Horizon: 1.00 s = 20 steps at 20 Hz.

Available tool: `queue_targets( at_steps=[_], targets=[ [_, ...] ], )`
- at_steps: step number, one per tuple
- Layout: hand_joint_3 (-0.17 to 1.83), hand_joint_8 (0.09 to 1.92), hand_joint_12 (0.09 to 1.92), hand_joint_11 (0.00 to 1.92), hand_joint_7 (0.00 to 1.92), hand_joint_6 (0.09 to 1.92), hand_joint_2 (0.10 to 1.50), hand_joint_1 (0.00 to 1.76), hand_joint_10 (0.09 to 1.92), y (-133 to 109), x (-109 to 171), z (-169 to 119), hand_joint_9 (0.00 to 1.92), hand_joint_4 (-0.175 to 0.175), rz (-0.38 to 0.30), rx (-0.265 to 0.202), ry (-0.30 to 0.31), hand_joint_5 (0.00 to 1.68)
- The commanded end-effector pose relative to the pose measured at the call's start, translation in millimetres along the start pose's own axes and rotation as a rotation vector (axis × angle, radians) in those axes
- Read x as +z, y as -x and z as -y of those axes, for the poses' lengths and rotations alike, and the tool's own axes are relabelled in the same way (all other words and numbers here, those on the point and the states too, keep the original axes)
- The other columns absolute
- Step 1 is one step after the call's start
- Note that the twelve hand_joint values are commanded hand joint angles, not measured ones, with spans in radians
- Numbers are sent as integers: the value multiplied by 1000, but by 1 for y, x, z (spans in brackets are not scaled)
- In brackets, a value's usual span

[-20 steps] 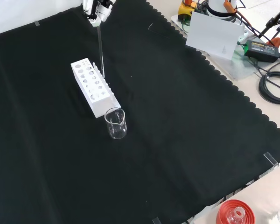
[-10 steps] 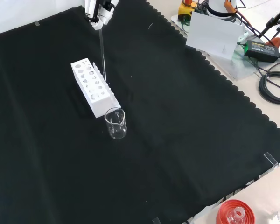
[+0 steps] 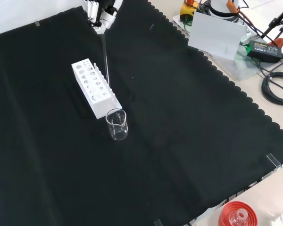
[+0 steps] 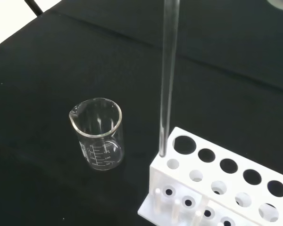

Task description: Put the glass rod back on the white test tube rack.

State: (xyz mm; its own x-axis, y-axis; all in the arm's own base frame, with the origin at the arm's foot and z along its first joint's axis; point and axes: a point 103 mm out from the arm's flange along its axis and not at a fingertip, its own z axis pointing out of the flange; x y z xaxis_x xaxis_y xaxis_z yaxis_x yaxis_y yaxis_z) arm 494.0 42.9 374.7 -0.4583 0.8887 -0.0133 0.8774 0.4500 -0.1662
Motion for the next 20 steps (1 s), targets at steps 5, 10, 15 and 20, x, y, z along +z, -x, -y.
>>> queue_targets(
  at_steps=[5, 10, 15, 20],
  targets=[
    [-175, 836, 711, 1580, 1147, 819, 1129, 1294, 560, -5, 4, -11, 1670, -175, -11, -20, -2, 1100],
    [-175, 836, 711, 1581, 1147, 819, 1129, 1293, 560, -8, 6, -21, 1670, -175, -47, -16, 16, 1101],
    [-175, 836, 711, 1581, 1147, 819, 1129, 1294, 560, -4, 9, -27, 1670, -175, -12, -12, -19, 1101],
    [-175, 836, 711, 1581, 1147, 819, 1129, 1293, 560, 14, 16, -28, 1671, -175, -40, -14, -14, 1101]
  ],
)
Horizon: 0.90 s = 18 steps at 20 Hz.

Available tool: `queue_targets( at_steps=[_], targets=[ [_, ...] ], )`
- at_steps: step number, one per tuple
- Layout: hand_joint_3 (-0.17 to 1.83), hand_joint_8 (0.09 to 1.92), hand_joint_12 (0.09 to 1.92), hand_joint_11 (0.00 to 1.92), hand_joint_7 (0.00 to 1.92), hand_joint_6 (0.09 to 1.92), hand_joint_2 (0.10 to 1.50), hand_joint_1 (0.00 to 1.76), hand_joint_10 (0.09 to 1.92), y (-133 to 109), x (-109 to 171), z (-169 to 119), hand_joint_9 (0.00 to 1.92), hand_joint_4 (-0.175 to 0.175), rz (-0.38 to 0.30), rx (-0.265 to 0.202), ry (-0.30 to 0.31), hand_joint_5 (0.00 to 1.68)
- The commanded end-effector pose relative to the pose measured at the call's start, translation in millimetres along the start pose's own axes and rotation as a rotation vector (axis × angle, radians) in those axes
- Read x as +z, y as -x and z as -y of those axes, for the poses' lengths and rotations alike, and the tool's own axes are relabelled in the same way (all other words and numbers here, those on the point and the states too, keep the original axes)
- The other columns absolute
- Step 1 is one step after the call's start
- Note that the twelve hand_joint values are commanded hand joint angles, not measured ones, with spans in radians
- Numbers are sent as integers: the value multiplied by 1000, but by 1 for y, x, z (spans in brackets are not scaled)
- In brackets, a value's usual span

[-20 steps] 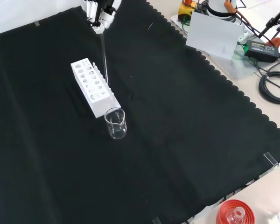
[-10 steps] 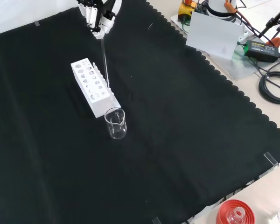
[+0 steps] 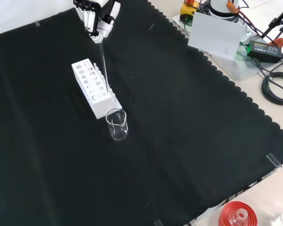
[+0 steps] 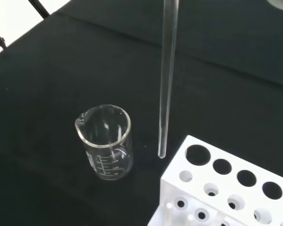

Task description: Put the glass rod back on the white test tube rack.

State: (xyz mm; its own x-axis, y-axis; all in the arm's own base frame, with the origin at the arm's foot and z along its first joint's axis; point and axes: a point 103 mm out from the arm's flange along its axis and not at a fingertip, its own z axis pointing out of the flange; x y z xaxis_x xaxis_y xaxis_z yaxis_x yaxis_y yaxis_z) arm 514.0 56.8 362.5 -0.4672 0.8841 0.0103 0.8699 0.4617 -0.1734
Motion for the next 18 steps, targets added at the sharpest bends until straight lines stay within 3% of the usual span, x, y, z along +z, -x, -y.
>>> queue_targets(
  at_steps=[1, 18],
  targets=[
    [-175, 836, 711, 1581, 1147, 819, 1129, 1293, 560, 21, 9, -2, 1671, -175, -21, 3, -5, 1101],
    [-175, 835, 710, 1582, 1147, 818, 1129, 1293, 559, 41, 14, 3, 1671, -175, -18, 31, -23, 1101]
  ],
)
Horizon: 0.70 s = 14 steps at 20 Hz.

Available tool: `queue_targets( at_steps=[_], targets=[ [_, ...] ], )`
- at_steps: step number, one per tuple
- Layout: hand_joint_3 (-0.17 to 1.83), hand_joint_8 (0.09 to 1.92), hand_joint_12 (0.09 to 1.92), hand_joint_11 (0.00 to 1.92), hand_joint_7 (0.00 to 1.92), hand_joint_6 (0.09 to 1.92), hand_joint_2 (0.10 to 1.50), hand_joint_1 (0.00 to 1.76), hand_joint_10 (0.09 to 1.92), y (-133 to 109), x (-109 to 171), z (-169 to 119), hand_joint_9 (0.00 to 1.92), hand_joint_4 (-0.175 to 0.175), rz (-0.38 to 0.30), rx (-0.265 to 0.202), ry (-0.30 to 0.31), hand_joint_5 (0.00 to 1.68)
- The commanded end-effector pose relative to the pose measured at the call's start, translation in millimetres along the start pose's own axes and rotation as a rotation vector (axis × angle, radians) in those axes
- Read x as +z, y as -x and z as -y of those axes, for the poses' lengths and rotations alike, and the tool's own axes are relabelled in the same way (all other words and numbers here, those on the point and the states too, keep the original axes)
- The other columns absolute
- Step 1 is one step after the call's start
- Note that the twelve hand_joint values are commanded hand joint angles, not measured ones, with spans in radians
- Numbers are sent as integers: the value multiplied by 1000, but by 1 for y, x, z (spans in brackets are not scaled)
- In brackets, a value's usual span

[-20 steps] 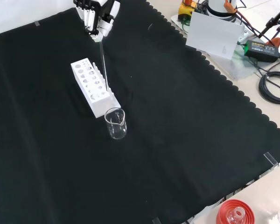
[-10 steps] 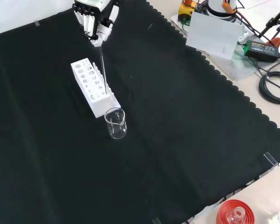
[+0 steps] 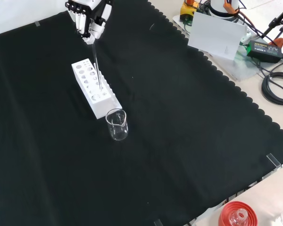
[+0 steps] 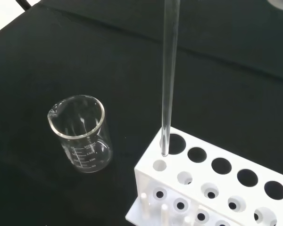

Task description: Put the glass rod back on the white test tube rack.

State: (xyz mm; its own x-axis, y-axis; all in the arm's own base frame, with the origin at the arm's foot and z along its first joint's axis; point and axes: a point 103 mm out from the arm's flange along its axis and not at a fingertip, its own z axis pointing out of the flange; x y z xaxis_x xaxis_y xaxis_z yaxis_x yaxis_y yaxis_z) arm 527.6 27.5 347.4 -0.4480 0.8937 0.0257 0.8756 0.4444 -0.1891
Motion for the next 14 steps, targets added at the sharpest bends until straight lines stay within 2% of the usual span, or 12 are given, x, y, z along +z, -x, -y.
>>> queue_targets(
  at_steps=[1, 7, 14],
  targets=[
    [-175, 835, 710, 1582, 1147, 818, 1129, 1293, 559, 9, -1, 4, 1671, -175, 3, 12, -7, 1101],
    [-175, 835, 710, 1583, 1147, 818, 1129, 1293, 559, 8, -1, 10, 1671, -175, -1, 13, 11, 1101],
    [-175, 835, 709, 1583, 1147, 818, 1129, 1293, 558, 0, -3, 8, 1671, -175, 27, 0, -12, 1101]
  ],
)
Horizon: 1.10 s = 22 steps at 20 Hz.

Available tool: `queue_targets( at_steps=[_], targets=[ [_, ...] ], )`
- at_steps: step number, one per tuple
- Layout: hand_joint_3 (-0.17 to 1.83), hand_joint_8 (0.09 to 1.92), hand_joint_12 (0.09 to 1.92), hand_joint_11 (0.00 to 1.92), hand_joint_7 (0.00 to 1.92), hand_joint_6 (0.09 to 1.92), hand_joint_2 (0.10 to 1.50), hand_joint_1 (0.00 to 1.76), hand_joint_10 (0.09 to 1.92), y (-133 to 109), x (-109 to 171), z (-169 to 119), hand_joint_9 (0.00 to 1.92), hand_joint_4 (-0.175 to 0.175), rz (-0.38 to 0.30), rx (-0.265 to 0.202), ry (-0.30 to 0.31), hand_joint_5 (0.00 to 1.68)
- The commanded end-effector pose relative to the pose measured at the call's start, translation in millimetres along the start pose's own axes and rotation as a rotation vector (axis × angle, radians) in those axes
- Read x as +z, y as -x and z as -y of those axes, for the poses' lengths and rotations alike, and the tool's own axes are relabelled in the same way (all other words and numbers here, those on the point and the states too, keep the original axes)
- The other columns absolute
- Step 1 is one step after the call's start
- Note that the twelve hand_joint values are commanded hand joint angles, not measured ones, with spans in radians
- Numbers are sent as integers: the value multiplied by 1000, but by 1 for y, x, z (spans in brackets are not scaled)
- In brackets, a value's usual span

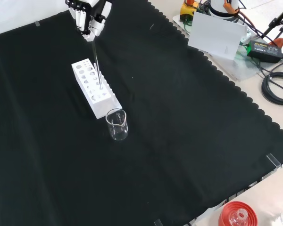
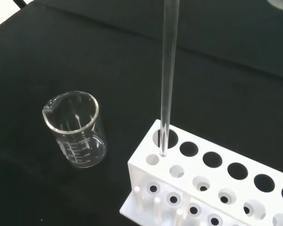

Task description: Put the glass rod back on the white test tube rack.

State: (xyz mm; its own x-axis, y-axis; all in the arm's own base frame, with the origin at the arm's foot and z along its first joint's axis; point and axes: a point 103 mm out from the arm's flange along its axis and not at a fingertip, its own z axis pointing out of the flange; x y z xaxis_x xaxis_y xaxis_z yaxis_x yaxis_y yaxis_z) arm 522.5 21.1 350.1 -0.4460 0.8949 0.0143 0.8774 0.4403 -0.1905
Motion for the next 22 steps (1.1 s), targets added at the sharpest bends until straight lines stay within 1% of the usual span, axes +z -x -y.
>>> queue_targets(
  at_steps=[1, 6, 8, 14, 16, 20, 22],
  targets=[
    [-175, 835, 709, 1583, 1147, 818, 1129, 1293, 558, -4, -4, 0, 1671, -175, 25, -5, -20, 1101],
    [-175, 834, 709, 1584, 1148, 818, 1129, 1293, 558, -6, -5, -4, 1671, -175, 51, -8, -45, 1101],
    [-175, 834, 709, 1584, 1148, 818, 1129, 1293, 558, -7, -4, -5, 1672, -175, 29, -12, -34, 1101],
    [-175, 834, 709, 1584, 1148, 817, 1129, 1294, 558, -9, -3, -5, 1672, -175, 1, -12, -18, 1101],
    [-175, 834, 709, 1584, 1148, 817, 1129, 1294, 557, -10, -2, -6, 1672, -175, -1, -14, -19, 1102],
    [-175, 834, 708, 1585, 1148, 817, 1129, 1294, 557, -13, 3, -4, 1672, -175, 1, -14, -4, 1102],
    [-175, 834, 708, 1585, 1148, 817, 1129, 1294, 557, -16, 6, -7, 1672, -175, -28, -7, 6, 1102]
  ],
)
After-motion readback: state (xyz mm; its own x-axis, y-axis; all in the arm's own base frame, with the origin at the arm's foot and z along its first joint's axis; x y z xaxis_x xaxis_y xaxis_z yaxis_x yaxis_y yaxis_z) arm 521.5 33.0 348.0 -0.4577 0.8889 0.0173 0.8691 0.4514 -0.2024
